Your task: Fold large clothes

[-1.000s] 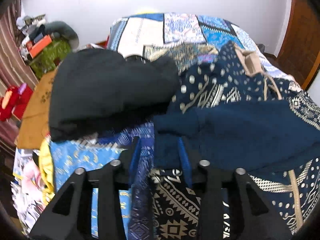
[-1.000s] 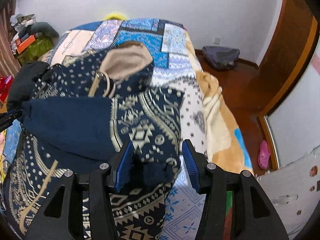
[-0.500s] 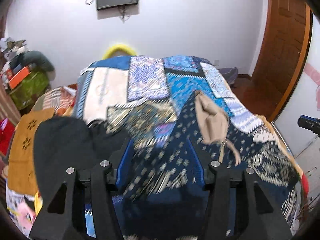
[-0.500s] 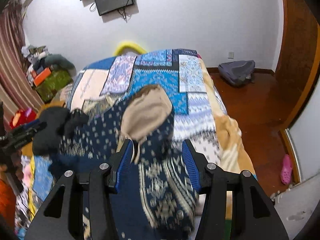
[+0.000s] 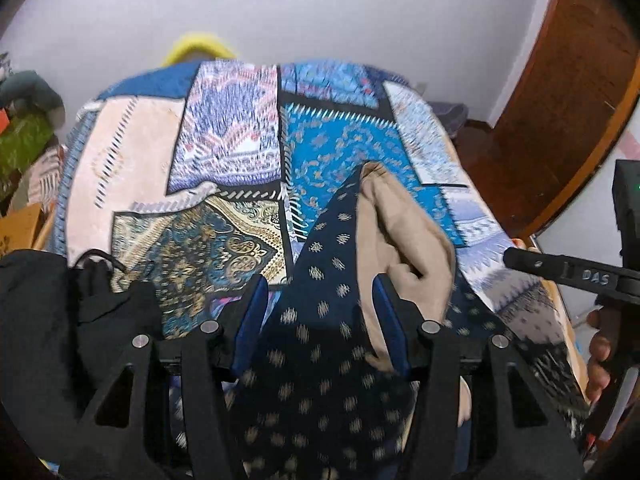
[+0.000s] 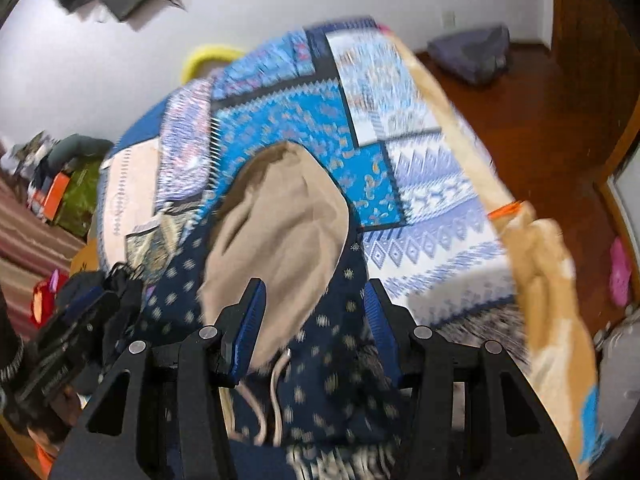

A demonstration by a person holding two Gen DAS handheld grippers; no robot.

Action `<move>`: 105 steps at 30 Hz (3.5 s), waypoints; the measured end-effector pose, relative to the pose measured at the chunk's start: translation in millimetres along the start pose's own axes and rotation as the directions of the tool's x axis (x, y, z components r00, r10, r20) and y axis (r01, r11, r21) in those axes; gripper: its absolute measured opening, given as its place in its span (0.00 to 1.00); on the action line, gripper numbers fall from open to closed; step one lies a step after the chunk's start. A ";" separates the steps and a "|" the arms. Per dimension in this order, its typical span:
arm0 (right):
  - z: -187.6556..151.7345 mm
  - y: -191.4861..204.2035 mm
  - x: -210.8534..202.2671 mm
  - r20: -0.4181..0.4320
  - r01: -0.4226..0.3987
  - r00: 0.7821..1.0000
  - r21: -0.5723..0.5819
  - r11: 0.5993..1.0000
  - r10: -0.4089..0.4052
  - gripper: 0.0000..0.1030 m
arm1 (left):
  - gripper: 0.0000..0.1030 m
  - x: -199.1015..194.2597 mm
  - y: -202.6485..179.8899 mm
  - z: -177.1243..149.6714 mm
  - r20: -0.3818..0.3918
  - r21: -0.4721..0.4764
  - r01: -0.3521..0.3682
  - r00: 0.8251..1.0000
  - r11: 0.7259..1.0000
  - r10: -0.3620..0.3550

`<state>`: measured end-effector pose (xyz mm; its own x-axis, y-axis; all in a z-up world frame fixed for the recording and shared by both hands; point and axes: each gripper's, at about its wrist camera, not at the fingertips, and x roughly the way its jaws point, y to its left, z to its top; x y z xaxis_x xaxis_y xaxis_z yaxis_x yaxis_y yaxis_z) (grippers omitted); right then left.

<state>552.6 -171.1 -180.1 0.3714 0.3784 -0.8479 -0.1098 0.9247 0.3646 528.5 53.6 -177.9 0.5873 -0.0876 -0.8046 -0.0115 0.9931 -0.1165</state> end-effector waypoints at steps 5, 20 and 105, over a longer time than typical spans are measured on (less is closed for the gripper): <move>17.3 -16.8 66.6 -0.120 0.014 0.993 0.110 0.994 -0.001 0.46 | 0.52 54.6 2.9 7.1 -0.080 -0.036 -0.004 0.997 0.999 0.001; 2.4 -12.7 76.2 -0.089 0.059 0.995 0.073 0.996 -0.052 0.08 | 0.04 58.4 -17.2 -6.3 0.012 0.110 -0.103 0.995 0.989 0.102; -251.1 63.4 -139.0 -0.013 -0.118 0.992 -0.484 0.867 0.128 0.09 | 0.13 -173.2 -8.7 -245.1 -0.018 0.183 0.167 0.986 0.969 -0.167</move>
<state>262.5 -154.4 -135.8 0.3420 0.4940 -0.7994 -0.5853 0.7775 0.2301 228.5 41.1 -180.2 0.5663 -0.2533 -0.7844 0.2350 0.9617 -0.1409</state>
